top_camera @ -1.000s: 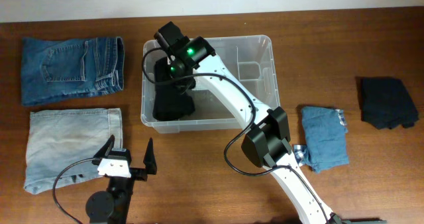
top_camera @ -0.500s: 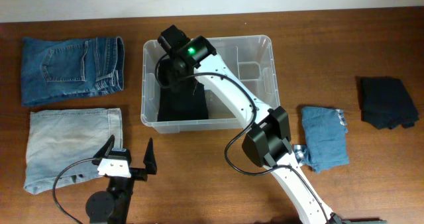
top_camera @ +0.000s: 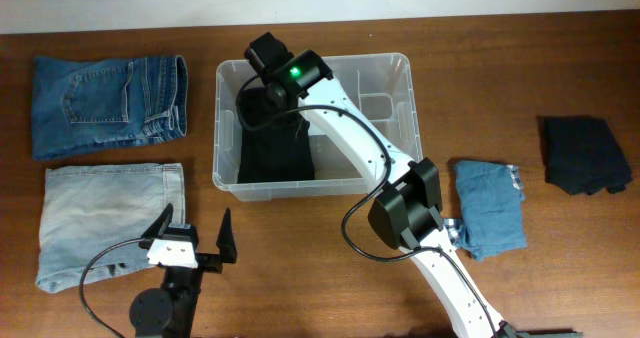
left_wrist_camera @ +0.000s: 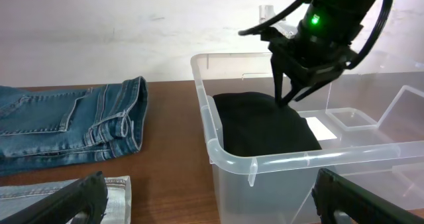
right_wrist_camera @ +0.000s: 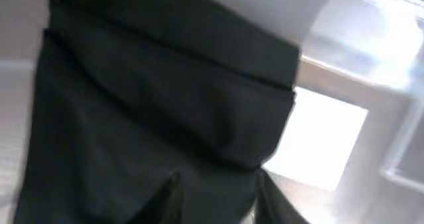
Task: Pack container
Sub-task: 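Lower the black garment into the bin's left side and release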
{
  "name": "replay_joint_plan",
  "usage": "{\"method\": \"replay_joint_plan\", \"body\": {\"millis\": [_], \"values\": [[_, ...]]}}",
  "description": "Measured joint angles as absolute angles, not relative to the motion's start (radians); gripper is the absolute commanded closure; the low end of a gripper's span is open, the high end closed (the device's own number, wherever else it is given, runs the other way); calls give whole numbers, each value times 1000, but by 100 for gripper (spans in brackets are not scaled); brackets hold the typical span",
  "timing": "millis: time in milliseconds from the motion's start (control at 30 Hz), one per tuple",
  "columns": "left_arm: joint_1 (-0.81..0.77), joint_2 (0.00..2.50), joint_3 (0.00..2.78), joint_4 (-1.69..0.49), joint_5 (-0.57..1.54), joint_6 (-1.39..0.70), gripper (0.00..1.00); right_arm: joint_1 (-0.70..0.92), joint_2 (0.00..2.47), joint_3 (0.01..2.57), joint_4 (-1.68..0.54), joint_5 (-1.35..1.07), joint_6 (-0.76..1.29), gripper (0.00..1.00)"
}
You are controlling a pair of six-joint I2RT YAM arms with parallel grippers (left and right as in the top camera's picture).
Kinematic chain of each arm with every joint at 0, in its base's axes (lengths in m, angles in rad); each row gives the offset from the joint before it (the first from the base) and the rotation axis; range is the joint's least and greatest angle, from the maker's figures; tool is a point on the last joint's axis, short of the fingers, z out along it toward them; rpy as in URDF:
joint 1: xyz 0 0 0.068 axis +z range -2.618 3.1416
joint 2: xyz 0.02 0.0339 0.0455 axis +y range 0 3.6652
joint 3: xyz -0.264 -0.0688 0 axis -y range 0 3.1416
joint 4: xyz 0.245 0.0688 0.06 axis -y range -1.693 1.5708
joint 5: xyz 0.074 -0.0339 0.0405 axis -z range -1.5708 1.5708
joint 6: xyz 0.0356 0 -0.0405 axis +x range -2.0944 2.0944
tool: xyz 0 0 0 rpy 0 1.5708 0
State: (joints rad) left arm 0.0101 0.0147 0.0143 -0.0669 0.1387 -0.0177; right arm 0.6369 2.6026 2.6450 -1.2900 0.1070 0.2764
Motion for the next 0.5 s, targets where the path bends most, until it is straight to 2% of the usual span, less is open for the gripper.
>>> {"method": "replay_joint_plan", "body": {"millis": [233,500], "values": [[10,15,14,-67,139,-18,1,637,2602,2540,-1211,58,269,90],[10,15,14,-67,139,-18,1,636,2601,2437,-1150,34,265,89]]}}
